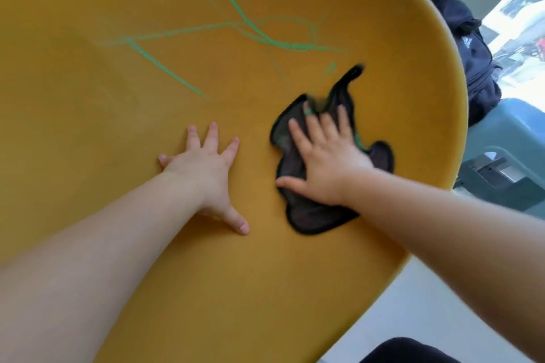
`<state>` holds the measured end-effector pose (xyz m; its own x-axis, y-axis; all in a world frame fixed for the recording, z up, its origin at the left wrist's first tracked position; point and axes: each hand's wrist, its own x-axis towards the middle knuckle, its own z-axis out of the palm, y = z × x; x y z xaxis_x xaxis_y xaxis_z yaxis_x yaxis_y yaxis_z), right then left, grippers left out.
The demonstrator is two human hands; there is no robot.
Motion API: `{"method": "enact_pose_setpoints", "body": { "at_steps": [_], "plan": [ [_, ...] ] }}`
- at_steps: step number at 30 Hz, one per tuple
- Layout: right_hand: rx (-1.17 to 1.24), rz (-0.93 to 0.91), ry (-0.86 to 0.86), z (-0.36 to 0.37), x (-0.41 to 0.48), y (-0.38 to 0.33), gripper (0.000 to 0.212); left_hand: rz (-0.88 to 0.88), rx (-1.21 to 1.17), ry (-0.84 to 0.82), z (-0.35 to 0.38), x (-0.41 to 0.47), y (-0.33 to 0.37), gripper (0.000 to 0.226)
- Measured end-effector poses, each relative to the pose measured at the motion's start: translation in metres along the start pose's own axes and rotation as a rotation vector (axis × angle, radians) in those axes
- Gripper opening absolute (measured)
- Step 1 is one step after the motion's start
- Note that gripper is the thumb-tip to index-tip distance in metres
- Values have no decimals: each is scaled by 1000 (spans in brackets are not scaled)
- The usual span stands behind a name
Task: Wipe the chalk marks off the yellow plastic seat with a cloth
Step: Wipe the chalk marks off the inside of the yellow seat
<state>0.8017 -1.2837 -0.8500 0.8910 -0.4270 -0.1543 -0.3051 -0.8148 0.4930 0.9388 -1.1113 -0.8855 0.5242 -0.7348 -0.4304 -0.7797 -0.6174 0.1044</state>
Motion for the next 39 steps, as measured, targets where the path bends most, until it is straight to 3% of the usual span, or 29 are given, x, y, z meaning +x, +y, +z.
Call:
{"method": "enact_pose_setpoints", "body": {
  "at_steps": [4,9,14,20,24,29,32,39],
  "plan": [
    [-15,-160,-87,2,-27,0,118,38,38,24,-2,1,-1,171],
    [-221,-65,127,-45,-11,85,152,55,88,40,2,1,-4,170],
    [-264,-72,95,-43,-1,73,150,60,104,35,2,1,-5,169],
    [50,-118,-14,-3,-6,13,132,56,115,36,1,2,-5,169],
    [34,-192,-78,8,-25,12,129,59,99,54,5,2,-7,168],
    [-338,79,222,-59,12,119,135,62,88,31,6,2,-7,167],
    [-447,220,255,-81,39,124,141,65,90,35,5,2,-6,167],
    [26,66,175,-8,57,7,129,69,96,52,6,0,-7,163]
  ]
}}
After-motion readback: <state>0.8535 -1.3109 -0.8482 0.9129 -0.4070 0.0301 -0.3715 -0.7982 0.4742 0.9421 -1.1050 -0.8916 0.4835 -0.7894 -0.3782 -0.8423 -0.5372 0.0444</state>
